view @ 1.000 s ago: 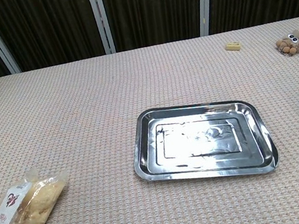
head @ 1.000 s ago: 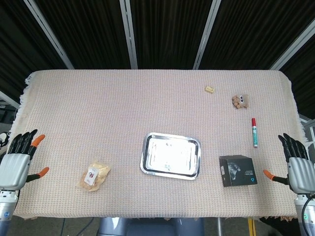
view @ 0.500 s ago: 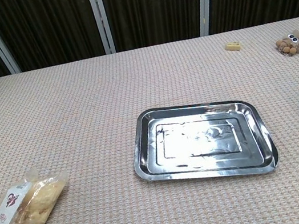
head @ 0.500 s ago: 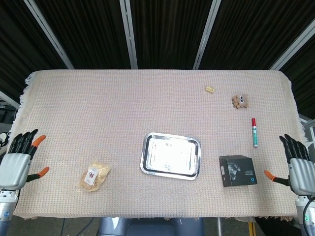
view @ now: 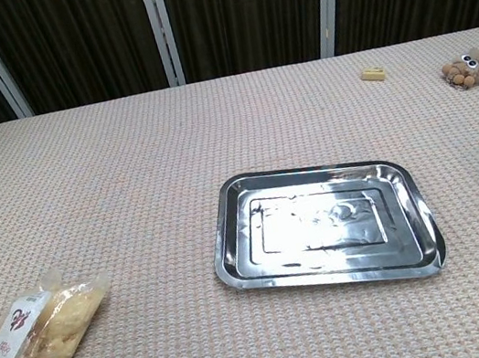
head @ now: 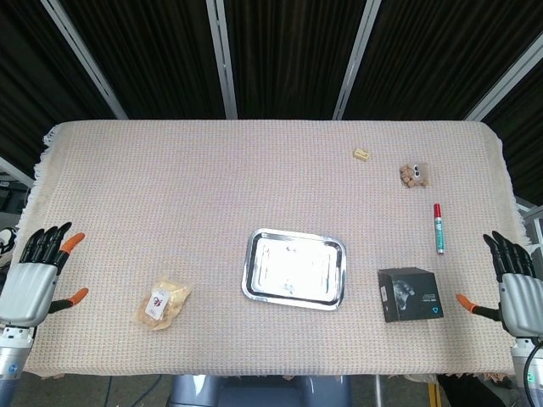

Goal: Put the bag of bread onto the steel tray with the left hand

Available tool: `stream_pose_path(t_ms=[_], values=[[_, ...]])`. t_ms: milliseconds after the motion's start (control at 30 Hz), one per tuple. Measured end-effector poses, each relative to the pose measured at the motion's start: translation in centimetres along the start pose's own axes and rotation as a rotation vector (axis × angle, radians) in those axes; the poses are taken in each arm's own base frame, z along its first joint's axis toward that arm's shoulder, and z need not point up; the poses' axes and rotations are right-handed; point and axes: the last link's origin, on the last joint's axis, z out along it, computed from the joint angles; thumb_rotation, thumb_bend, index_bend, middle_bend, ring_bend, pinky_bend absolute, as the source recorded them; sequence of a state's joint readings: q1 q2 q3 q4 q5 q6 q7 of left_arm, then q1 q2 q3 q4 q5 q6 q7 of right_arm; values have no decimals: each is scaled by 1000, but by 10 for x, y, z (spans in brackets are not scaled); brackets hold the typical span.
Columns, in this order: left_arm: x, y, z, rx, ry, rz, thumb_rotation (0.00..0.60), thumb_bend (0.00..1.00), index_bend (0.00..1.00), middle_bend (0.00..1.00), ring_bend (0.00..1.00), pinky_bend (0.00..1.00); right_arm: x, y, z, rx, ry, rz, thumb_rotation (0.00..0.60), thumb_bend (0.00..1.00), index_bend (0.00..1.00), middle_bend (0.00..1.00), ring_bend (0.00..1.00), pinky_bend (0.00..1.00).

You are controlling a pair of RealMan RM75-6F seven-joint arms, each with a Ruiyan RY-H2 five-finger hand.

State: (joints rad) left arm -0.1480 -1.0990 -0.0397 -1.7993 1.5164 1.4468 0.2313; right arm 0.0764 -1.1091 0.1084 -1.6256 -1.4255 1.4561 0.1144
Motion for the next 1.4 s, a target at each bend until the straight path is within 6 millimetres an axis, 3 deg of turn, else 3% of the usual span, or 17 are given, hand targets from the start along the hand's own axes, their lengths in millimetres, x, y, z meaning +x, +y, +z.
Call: stream_pose_path(t_ms=[167,400,833,1033,1133,1233,1333,1400], values=[[-5,6,1,-37,-72,-19,600,10,186,13,4,0,0,1,-1,-1,4,3,600,42,0,0,0,0],[-22,24,2,-148,-231,-33,600,0,88,0,0,0,1,2,-3,-4,7,7,600,42,0,0,0,0],[-83,62,9,-349,-419,92,600,0,65,0,0,0,1,6,-6,-13,9,9,600,42,0,0,0,0],[-104,65,12,-350,-451,113,600,4,78,0,0,0,1,8,-7,-24,4,7,600,42,0,0,0,0],[-111,65,13,-341,-468,112,600,62,95,0,0,0,0,8,-6,-25,-1,7,600,41,0,0,0,0],[-115,66,14,-336,-471,111,600,251,142,0,0,34,0,8,-5,-23,-1,7,600,43,0,0,0,0],[-121,72,16,-340,-462,98,600,397,216,0,2,169,0,8,-5,-23,-4,5,600,42,0,0,0,0],[-124,74,19,-339,-446,91,600,485,322,28,47,301,0,8,-5,-25,-2,5,600,42,0,0,0,0]])
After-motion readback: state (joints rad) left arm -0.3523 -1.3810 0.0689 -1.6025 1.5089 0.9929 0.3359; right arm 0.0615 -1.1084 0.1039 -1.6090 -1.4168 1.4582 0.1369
